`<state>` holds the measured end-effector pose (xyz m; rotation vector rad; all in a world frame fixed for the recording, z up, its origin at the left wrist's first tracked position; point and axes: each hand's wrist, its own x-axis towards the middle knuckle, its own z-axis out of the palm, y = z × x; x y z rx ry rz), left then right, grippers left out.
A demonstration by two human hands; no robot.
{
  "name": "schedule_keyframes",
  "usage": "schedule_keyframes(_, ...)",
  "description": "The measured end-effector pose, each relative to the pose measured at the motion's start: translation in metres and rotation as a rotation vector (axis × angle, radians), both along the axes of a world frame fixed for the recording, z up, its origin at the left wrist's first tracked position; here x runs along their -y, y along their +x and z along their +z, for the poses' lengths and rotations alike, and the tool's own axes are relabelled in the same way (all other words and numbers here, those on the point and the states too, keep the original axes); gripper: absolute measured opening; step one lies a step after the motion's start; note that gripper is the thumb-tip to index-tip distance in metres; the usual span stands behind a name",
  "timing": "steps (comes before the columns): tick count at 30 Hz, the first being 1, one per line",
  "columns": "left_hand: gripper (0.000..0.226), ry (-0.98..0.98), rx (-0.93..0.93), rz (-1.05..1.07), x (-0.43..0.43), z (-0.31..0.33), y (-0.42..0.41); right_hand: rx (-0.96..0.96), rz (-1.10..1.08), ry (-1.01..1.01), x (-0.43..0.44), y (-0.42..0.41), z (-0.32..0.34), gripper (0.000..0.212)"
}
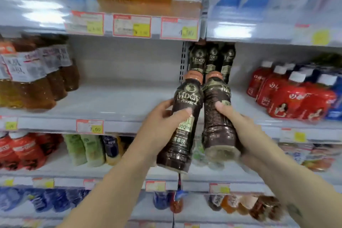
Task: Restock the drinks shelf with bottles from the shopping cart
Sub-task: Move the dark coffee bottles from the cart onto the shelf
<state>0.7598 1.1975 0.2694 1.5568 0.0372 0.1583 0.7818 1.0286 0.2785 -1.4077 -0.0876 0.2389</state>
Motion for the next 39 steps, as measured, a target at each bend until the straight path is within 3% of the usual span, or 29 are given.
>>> schedule_keyframes(4, 0.039, -0.047, -0.041, -0.042, 0.01, 0.015, 0.024, 0.007, -0.098, -0.001, 0.009, 0.049, 0.02, 0.025)
schedule_keyframes(7, 0.04, -0.069, -0.071, -0.016, 0.012, 0.02, 0.038, 0.053, -0.204, -0.05, 0.008, 0.093, 0.027, 0.033)
schedule_keyframes(12, 0.025, -0.115, -0.061, 0.061, 0.01, 0.023, 0.057, 0.051, -0.369, -0.036, -0.001, 0.147, 0.027, 0.035)
schedule_keyframes(16, 0.031, -0.157, -0.048, 0.097, 0.008, 0.024, 0.069, 0.232, -0.49, -0.234, -0.007, 0.182, 0.016, 0.058)
schedule_keyframes(19, 0.038, -0.15, -0.006, 0.124, 0.007, 0.023, 0.076, 0.344, -0.5, -0.336, -0.007, 0.202, 0.005, 0.064)
schedule_keyframes(24, 0.04, -0.164, 0.047, 0.143, 0.006, 0.021, 0.088, 0.419, -0.489, -0.443, -0.003, 0.23, -0.003, 0.07)
schedule_keyframes(28, 0.04, -0.175, 0.06, 0.146, 0.003, 0.015, 0.094, 0.395, -0.379, -0.735, 0.007, 0.235, -0.011, 0.088)
schedule_keyframes(34, 0.046, -0.183, 0.061, 0.15, 0.004, 0.006, 0.104, 0.437, -0.368, -0.864, 0.011, 0.24, -0.019, 0.064)
schedule_keyframes(39, 0.044, -0.179, 0.056, 0.152, 0.003, 0.002, 0.109, 0.459, -0.375, -0.896, 0.002, 0.246, -0.017, 0.056)
